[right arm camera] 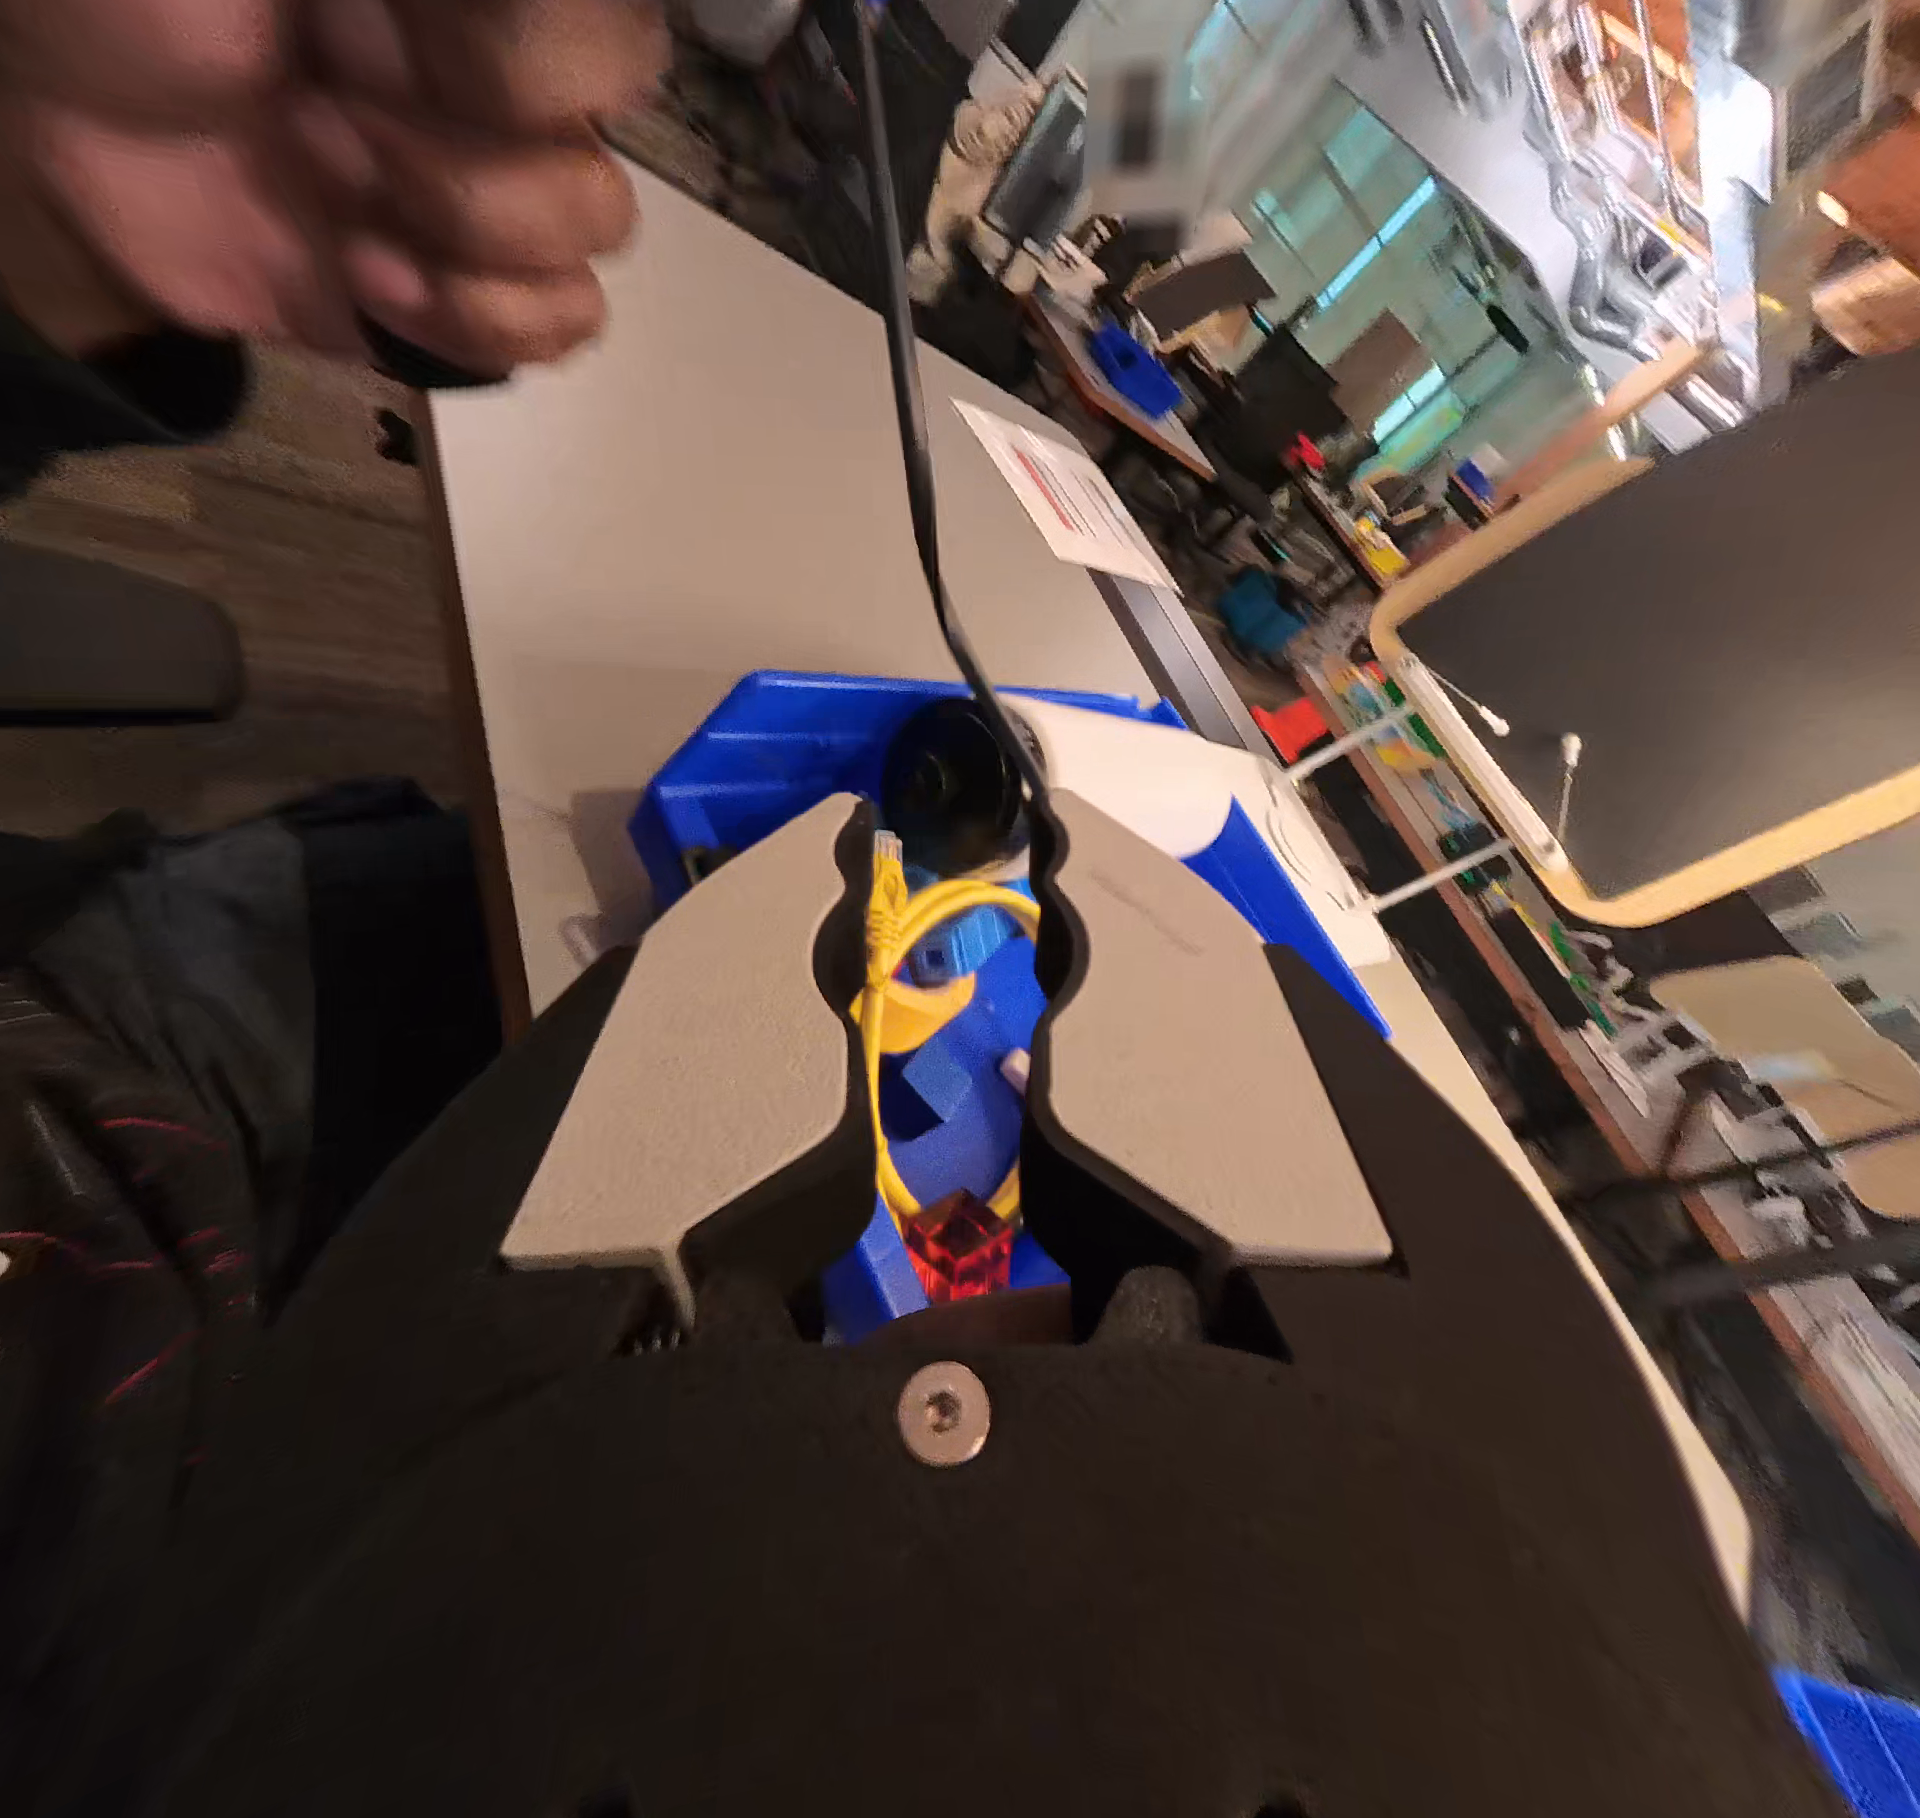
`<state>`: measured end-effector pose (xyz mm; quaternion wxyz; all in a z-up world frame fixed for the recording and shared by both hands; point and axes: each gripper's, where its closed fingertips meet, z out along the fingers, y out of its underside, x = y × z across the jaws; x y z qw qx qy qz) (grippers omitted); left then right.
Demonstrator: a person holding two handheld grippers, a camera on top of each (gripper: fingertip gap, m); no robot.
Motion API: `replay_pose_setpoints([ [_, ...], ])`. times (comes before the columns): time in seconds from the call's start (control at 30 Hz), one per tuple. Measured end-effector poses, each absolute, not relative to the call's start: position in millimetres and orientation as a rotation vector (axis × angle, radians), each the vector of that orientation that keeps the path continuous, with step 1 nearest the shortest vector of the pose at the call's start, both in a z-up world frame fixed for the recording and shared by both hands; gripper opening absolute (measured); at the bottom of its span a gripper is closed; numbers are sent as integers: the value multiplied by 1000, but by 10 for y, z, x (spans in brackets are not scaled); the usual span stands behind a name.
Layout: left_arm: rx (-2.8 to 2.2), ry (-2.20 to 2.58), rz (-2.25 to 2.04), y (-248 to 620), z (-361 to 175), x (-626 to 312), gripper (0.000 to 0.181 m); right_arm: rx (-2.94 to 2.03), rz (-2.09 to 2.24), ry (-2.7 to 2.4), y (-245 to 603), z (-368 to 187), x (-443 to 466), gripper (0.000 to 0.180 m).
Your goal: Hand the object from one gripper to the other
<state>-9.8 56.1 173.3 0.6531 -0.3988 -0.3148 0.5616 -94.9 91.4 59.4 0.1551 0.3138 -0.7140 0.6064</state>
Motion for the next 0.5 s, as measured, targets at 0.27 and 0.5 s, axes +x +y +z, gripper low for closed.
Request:
replay_pose_setpoints([
  [0.27,-902,-556,1076,1168,1974,134,0,858,1647,-2065,641,378,-770,63],
  [0.5,-886,-437,788,1525,2023,265,0,743,1734,-2007,381,372,-785,43],
])
